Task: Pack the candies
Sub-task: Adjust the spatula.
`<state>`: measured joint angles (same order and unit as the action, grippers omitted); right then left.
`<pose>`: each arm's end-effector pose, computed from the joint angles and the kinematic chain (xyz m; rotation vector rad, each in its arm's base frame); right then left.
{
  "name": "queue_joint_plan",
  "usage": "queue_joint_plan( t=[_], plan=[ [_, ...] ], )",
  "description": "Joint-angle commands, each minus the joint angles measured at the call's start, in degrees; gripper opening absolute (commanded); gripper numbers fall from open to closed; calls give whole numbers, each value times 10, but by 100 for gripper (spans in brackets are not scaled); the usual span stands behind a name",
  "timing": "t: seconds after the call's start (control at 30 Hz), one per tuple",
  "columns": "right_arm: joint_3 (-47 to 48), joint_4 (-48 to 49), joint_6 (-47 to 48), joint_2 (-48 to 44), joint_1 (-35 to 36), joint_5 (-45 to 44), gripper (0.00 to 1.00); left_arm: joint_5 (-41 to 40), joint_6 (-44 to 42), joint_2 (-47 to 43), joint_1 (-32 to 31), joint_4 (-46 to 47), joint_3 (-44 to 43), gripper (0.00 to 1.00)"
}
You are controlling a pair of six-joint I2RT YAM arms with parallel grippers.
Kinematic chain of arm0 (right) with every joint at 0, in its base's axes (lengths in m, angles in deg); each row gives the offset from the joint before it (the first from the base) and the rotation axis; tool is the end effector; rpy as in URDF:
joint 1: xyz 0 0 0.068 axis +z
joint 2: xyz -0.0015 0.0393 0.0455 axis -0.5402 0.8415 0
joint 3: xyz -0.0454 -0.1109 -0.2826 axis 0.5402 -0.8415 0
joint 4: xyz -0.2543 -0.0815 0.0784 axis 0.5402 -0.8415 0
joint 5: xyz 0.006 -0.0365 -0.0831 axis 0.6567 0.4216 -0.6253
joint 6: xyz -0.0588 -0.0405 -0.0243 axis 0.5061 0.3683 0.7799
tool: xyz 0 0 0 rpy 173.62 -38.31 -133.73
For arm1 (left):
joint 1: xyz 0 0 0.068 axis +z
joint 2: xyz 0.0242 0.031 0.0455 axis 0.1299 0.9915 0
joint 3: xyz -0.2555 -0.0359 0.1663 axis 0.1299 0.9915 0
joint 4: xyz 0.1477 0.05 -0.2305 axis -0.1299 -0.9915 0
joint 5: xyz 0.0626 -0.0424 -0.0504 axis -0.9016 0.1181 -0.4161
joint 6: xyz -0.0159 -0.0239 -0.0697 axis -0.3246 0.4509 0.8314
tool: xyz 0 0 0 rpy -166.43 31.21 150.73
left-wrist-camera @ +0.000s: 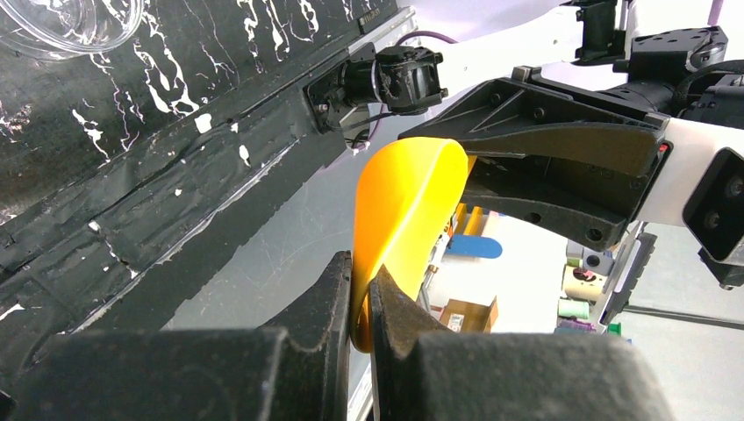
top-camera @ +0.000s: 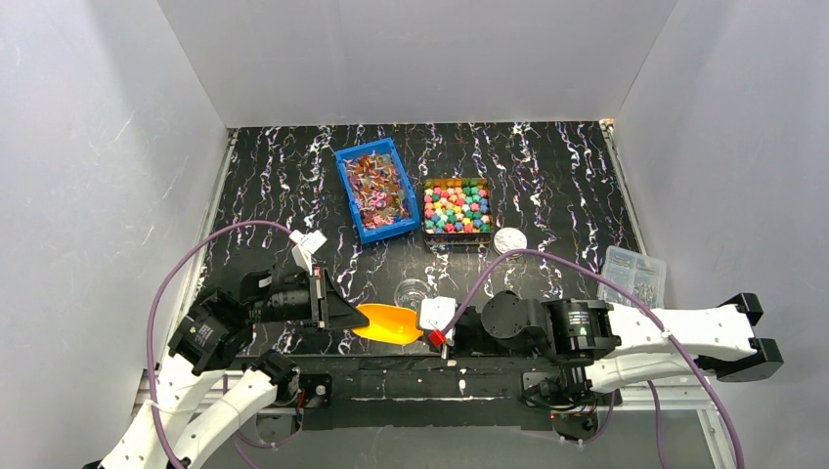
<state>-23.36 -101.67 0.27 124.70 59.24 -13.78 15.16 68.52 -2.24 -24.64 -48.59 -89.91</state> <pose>0.0096 0.2327 0.3823 -1.3893 1.3569 0.7001 0.0672 -0.0895 0.3725 0.2101 2.2043 -1.5226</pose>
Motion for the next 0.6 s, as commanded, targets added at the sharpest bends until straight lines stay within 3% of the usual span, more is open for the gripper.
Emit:
queue_joint_plan(
  t=[0.0,0.07,0.2,0.3,0.4,0.57],
  plan=[
    [-3,74,2,-15,3,5,1,31,3,-1,-1,15,7,0],
    [-1,68,0,-15,2,-3,1,22,-3,1,-1,11,6,0],
    [8,36,-6,-5,3,-34,1,13,-17,13,-1,8,-7,13],
    [16,7,-10,6,3,-59,1,-3,-34,28,-1,0,-27,29],
    [19,-7,-14,14,2,-86,1,-40,-61,45,-1,-24,-54,56],
    [19,-21,-21,18,2,-143,1,-112,-111,76,-1,-61,-94,78]
  ],
)
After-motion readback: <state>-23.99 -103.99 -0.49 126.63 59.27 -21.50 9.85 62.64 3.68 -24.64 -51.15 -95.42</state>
